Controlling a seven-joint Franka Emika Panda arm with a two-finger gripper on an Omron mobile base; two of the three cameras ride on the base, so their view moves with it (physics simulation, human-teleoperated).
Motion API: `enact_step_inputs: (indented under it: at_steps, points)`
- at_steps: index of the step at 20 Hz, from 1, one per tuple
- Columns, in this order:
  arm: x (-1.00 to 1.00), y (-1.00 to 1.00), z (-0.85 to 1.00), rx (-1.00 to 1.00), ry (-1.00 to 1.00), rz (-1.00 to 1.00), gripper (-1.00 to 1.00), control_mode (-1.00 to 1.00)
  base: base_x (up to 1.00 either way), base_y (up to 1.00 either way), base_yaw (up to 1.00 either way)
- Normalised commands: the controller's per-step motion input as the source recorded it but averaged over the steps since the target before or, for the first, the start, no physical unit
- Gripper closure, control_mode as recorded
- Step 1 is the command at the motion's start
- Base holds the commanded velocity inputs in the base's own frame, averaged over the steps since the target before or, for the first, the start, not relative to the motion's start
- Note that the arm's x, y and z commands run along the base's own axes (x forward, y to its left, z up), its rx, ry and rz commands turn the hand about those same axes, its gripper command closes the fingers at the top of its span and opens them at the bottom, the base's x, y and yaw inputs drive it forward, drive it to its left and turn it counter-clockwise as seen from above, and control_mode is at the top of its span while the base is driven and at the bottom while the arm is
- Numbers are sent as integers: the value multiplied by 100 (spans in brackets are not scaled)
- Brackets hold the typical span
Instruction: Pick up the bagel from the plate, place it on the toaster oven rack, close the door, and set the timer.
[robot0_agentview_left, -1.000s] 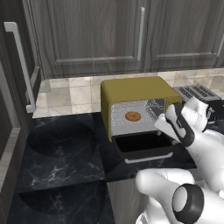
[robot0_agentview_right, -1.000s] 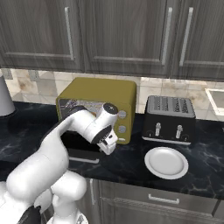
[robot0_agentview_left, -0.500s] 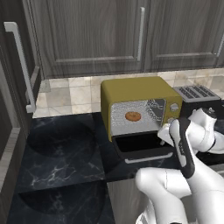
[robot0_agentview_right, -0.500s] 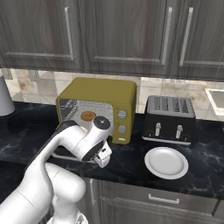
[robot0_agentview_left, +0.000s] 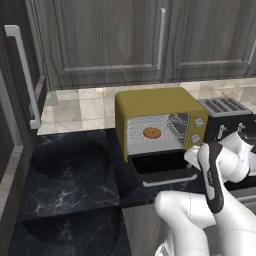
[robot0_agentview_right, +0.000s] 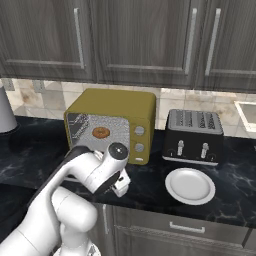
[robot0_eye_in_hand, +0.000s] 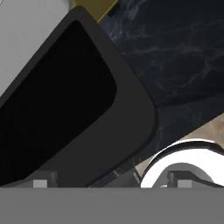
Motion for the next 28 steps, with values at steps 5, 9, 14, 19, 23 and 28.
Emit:
enact_step_inputs:
  at_steps: [5,9,14,19,23,28]
  points:
    - [0,-24,-10,4,-3,0,-100,-100,0,0,0]
    - [7,-4,-8,7,-2,0,-100,-100,0,0,0]
    - [24,0,-6,8,0,0,-100,-100,0,0,0]
    - [34,0,-5,7,0,0,-100,-100,0,0,0]
    - [32,0,-12,4,0,0,-100,-100,0,0,0]
    - [26,0,-8,3,0,0,-100,-100,0,0,0]
